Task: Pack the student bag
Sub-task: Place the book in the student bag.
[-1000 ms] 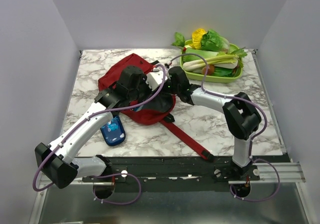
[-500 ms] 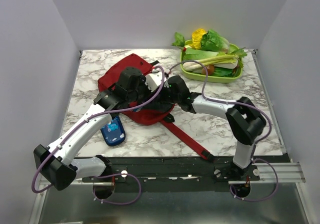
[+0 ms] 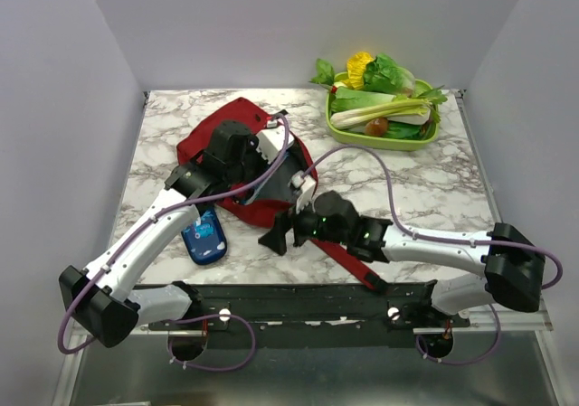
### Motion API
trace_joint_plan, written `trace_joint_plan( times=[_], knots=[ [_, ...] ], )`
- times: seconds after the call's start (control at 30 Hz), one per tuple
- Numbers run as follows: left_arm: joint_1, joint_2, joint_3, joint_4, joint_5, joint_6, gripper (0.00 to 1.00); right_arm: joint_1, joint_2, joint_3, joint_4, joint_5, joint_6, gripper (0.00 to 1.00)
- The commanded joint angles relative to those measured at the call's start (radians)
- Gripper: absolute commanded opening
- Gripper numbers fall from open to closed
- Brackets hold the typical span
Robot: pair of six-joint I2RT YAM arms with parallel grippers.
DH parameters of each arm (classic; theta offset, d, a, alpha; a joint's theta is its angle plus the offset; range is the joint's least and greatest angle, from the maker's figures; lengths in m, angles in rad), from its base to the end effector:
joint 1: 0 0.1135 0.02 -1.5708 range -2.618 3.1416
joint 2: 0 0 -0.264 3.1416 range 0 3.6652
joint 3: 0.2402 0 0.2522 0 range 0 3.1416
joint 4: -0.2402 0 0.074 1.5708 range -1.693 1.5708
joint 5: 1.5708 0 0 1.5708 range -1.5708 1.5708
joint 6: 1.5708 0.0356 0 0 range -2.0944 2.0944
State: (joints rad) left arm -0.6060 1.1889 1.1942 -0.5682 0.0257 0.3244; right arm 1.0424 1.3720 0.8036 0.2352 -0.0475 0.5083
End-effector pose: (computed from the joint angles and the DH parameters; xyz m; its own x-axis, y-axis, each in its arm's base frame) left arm 0.2123 -0.1482 0.3613 -0.2285 0.5461 -0.8060 0.6964 0.6702 0.2566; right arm 0.1549 0.2687 0.2552 -0.5749 -0.0205 -0.8180 -0.6931 0.5435 0.4735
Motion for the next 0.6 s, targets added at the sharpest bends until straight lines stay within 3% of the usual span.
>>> trace_joint_plan(
  times=[0.0, 0.07, 0.1, 0.2, 0.27, 0.33, 0.43, 0.47, 0.57],
  knots=[
    [0.011, 0.029, 0.111, -0.099, -0.018, -0.061, 0.42, 0.088, 0.012, -0.015, -0.063, 0.136, -0.096, 1.0],
    [0.029, 0.037, 0.174, -0.133, -0.018, -0.091, 0.52, 0.093, 0.006, -0.02, -0.057, 0.13, -0.093, 1.0],
    [0.047, 0.031, 0.183, -0.148, -0.01, -0.099, 0.65, 0.097, 0.004, -0.014, -0.054, 0.129, -0.099, 1.0],
    [0.139, -0.027, 0.167, -0.154, 0.023, -0.107, 0.88, 0.128, 0.065, 0.073, -0.082, 0.115, -0.122, 1.0],
    [0.245, -0.075, 0.131, -0.165, 0.037, -0.072, 0.96, 0.148, 0.158, 0.132, -0.1, 0.086, -0.139, 1.0],
    [0.339, -0.124, 0.078, -0.188, 0.089, -0.021, 0.99, 0.162, 0.218, 0.225, -0.115, 0.063, -0.148, 1.0],
    [0.558, -0.179, -0.01, -0.237, 0.213, 0.126, 0.99, 0.174, 0.353, 0.383, -0.154, 0.011, -0.16, 1.0],
    [0.691, -0.187, -0.033, -0.254, 0.248, 0.174, 0.99, 0.176, 0.38, 0.416, -0.161, 0.002, -0.171, 1.0],
    [0.886, -0.186, -0.102, -0.308, 0.377, 0.303, 0.99, 0.174, 0.501, 0.563, -0.209, 0.008, -0.18, 1.0]
  ],
)
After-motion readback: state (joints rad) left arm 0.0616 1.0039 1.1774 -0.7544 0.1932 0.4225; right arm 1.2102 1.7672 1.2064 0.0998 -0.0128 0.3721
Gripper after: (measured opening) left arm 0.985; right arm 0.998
